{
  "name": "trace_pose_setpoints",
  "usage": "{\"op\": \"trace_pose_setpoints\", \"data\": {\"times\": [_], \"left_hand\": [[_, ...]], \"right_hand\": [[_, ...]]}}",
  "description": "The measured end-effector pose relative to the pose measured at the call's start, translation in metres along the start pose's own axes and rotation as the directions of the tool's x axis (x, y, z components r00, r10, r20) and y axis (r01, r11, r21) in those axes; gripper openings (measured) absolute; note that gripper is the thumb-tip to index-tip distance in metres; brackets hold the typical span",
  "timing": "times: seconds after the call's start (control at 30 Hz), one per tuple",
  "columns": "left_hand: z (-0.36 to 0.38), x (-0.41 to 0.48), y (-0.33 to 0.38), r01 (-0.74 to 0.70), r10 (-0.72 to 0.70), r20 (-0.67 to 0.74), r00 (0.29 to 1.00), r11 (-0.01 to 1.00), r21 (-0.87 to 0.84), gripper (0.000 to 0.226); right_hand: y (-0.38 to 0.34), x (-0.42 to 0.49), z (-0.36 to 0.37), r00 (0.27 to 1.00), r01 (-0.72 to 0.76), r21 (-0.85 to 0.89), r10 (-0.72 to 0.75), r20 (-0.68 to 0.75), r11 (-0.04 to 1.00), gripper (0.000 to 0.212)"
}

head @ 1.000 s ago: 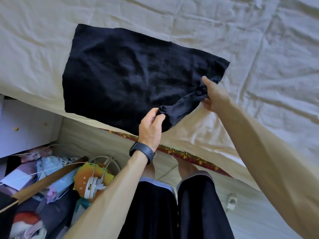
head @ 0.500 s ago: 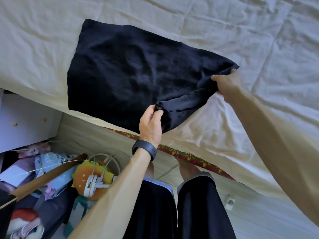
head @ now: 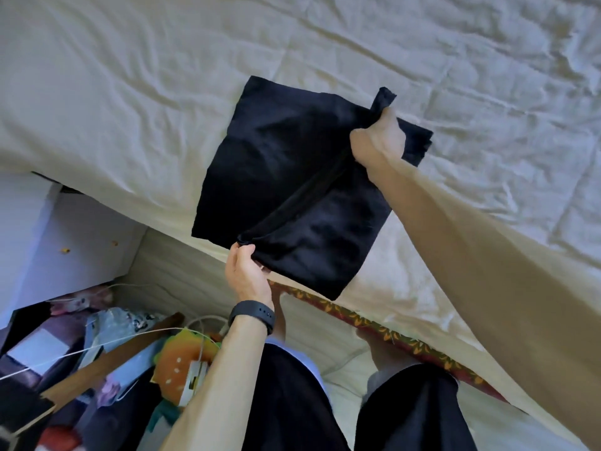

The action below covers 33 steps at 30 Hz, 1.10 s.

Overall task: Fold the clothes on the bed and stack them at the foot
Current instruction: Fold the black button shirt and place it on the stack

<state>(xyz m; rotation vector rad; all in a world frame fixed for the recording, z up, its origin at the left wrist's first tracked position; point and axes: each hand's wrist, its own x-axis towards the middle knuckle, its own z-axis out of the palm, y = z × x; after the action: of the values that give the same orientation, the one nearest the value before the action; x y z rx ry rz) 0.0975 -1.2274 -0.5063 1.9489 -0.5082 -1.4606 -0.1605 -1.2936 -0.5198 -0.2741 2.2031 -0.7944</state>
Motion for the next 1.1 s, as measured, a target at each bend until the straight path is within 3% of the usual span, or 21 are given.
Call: {"op": "trace_pose_setpoints", "data": {"times": [0.23,0.5,0.6,0.77,0.87,0.97,1.1], "left_hand": [[-0.047,0.111,0.034,0.209,-0.216,-0.078,0.973,0.974,-0.086,0.031],[-0.074,0.170,0.045,0.468,-0.464,-0.060,0.884,0.874,0.130,0.038],[-0.079,0.180,0.050,0.490,-0.500,-0.007,0.866,0.845,0.216,0.037],[-0.082,0.192,0.059,0.403,-0.451,0.077,0.889,0.852,0.334,0.021],[-0.085,0.196,0.063,0.291,-0.372,0.120,0.920,0.857,0.425,0.035],[-0.086,0.198,0.070,0.164,-0.316,0.222,0.923,0.842,0.514,0.048],[-0.085,0.204,0.075,-0.077,-0.230,0.313,0.922,0.681,0.728,0.044]], "right_hand": [[-0.067,-0.010,0.125,0.997,0.062,-0.120,-0.068,-0.046,0.991,0.051],[-0.107,-0.011,0.190,0.999,0.014,-0.305,-0.029,-0.044,0.952,0.049],[-0.117,-0.010,0.197,0.999,-0.040,-0.229,0.037,-0.020,0.973,0.049],[-0.133,-0.018,0.199,0.995,-0.030,0.068,0.023,0.102,0.997,0.050],[-0.114,-0.037,0.180,0.999,0.010,0.198,-0.002,-0.040,0.980,0.032],[-0.066,-0.072,0.151,0.975,-0.049,0.303,0.112,-0.194,0.952,0.014],[0.021,-0.119,0.118,0.900,-0.250,0.251,0.321,-0.297,0.935,0.017]]}}
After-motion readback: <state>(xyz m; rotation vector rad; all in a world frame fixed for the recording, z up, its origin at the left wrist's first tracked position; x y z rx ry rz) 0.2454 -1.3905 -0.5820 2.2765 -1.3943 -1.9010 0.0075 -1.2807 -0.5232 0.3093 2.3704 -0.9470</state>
